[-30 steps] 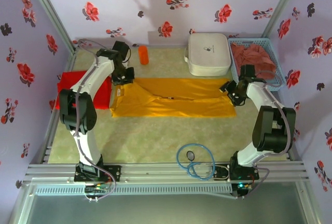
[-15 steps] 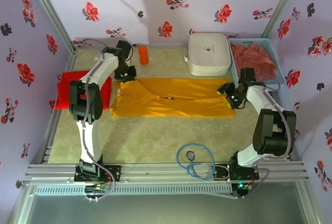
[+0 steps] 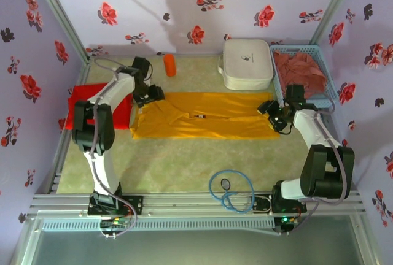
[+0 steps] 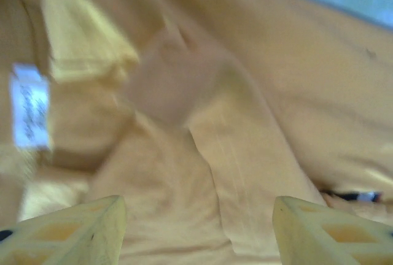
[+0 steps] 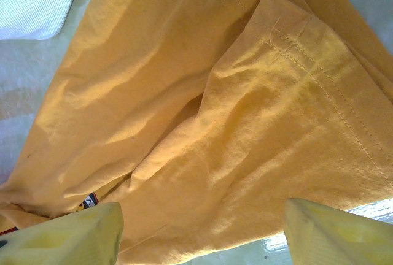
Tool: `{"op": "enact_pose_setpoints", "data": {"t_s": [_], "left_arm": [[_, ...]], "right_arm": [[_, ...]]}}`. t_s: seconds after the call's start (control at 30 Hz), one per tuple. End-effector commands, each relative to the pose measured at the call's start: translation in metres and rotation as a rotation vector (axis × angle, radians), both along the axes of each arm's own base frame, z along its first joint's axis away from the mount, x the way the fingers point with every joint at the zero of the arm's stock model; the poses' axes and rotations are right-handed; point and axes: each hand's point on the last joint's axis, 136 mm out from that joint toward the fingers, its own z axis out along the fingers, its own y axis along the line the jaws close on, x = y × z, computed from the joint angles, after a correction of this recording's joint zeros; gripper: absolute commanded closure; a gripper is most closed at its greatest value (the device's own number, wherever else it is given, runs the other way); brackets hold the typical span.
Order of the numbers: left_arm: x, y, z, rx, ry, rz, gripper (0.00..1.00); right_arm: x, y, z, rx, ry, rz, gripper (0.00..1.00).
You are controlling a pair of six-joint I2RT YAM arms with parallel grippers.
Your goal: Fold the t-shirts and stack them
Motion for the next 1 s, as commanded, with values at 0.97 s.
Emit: {"op": "enact_pose_setpoints", "data": {"t_s": [0.97], "left_arm": [[0.002,-0.083,-0.025,-0.189,-0.089,0.068,0.41]], "right_arm": [[-0.002,0.004,-0.002,-0.015,0.012,0.034,0.31]]}}
